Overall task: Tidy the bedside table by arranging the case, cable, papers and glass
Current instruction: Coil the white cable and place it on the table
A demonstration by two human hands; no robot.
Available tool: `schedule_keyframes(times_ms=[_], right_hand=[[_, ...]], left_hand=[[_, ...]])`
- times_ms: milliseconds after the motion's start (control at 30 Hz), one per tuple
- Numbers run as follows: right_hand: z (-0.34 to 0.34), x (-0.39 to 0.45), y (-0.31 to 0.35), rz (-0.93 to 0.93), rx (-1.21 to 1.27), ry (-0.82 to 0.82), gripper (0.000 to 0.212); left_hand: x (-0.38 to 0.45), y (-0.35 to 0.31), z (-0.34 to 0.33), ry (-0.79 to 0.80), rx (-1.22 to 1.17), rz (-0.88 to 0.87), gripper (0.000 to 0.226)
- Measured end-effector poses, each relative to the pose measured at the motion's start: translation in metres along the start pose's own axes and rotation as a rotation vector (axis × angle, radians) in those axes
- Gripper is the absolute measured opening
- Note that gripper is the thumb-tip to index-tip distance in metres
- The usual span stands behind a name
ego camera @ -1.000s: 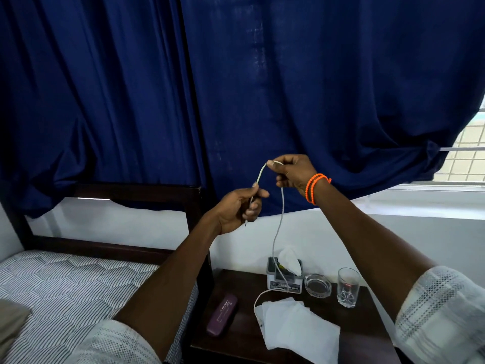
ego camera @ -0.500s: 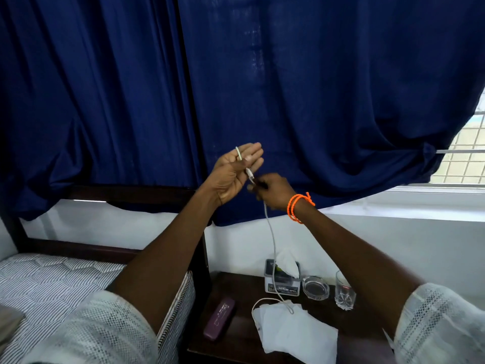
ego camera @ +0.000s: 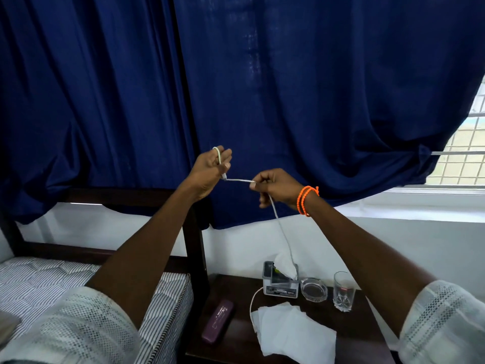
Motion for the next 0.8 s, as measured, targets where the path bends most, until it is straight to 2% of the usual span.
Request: schedule_keyframes(times_ms=[100, 133, 200, 233, 333, 567, 800], right_hand=[[0.018, 0.004, 0.022, 0.106, -0.156, -0.065, 0.009], [0.022, 0.005, 0.032, 0.154, -0.238, -0.086, 0.007], [0.029, 0.007, 0.052, 0.250, -0.354, -0.120, 0.006], [0.030, 0.008, 0.061, 0.289, -0.383, -0.131, 0.007], [0.030, 0.009, 0.079, 0.355, -0.425, -0.124, 0.010], [0.024, 0.009, 0.095, 0.424, -0.456, -0.146, 0.010], [0.029, 0.006, 0.086, 0.417, -0.332, -0.172, 0.010]], left_hand=[[-0.006, 0.009, 0.004, 0.092, 0.098, 0.063, 0.064], [-0.010, 0.012, 0.002, 0.137, 0.115, 0.086, 0.057], [-0.019, 0.019, -0.006, 0.252, 0.125, 0.126, 0.027], [-0.023, 0.021, -0.010, 0.296, 0.110, 0.130, 0.021], [-0.029, 0.027, -0.011, 0.322, 0.090, 0.164, 0.022], [-0.043, 0.030, -0.042, 0.478, 0.049, 0.286, 0.050], [-0.054, 0.007, -0.064, 0.699, -0.157, 0.266, 0.047]])
Point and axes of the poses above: each hand's wrist, its own x-axis towards the middle knuckle, its own z-axis out of the back of the hand, y = z × x, the point moved 9 cm from there along x, towards the middle knuckle, and after that the axes turned 3 degrees about -z, right-handed, at the moved point
